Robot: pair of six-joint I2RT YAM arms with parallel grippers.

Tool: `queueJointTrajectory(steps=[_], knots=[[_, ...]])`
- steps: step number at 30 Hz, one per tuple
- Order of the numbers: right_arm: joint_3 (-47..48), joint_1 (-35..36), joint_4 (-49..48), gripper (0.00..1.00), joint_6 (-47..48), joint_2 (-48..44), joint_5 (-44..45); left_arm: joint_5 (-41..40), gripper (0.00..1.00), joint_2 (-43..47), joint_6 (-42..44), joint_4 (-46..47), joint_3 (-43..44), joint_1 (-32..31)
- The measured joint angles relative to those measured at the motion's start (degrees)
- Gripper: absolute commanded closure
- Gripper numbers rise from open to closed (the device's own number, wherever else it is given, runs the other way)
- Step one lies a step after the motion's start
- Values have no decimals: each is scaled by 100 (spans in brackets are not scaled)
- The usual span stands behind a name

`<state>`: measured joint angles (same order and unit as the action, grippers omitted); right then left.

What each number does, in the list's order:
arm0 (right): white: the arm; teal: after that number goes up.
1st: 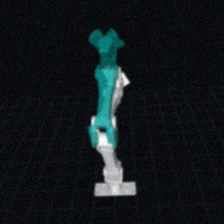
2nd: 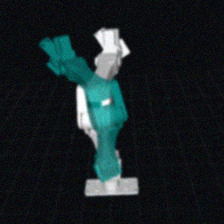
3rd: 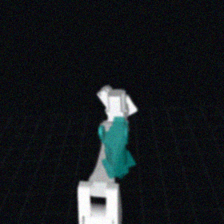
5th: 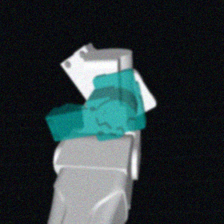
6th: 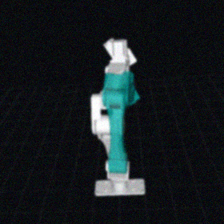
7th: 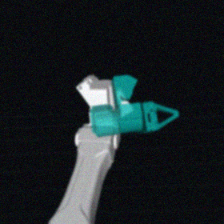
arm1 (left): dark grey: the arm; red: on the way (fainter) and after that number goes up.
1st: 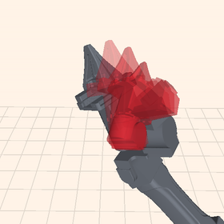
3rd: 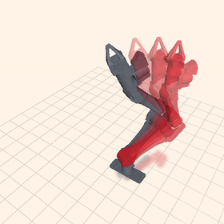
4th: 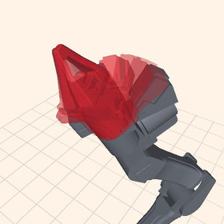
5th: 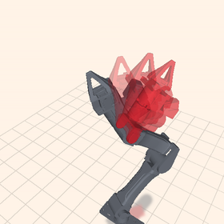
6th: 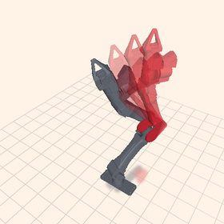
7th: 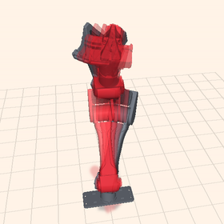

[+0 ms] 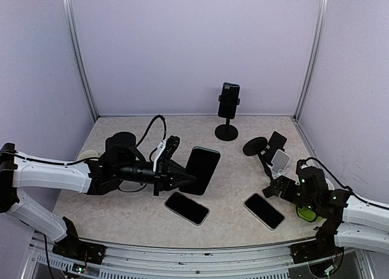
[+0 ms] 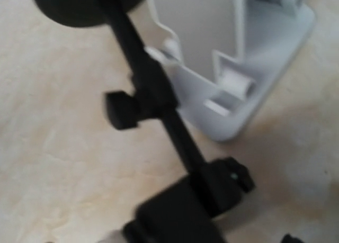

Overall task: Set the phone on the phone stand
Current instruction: Pick up the phone stand at the center of the board.

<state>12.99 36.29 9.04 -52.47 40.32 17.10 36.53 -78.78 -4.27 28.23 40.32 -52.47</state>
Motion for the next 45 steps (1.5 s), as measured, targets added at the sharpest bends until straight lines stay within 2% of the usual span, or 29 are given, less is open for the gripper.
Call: queueJointTrajectory(steps=[17, 18, 22, 23, 28, 33, 37, 45], knots=[[-264, -310, -1187, 29, 31, 868, -140, -57, 100, 153, -22, 50, -151, 4], [-264, -313, -1235, 32, 37, 903, -133, -57, 100, 153, -24, 52, -160, 7], [-304, -321, -1425, 67, 90, 955, -94, -57, 100, 160, -33, 83, -195, 7], [-326, -326, -1482, 68, 125, 955, -81, -57, 100, 162, -39, 92, -203, 7], [-354, -334, -1639, 68, 313, 890, -83, -55, 100, 208, -48, 92, -247, 39], [-352, -334, -1644, 76, 575, 708, -153, -50, 100, 234, -66, 105, -247, 70], [-238, -334, -1582, 77, 892, 682, -404, -39, 100, 234, -74, 136, -247, 76], [1021, -337, -887, 77, 1744, 1016, -817, 11, 100, 234, -85, 181, -247, 103]])
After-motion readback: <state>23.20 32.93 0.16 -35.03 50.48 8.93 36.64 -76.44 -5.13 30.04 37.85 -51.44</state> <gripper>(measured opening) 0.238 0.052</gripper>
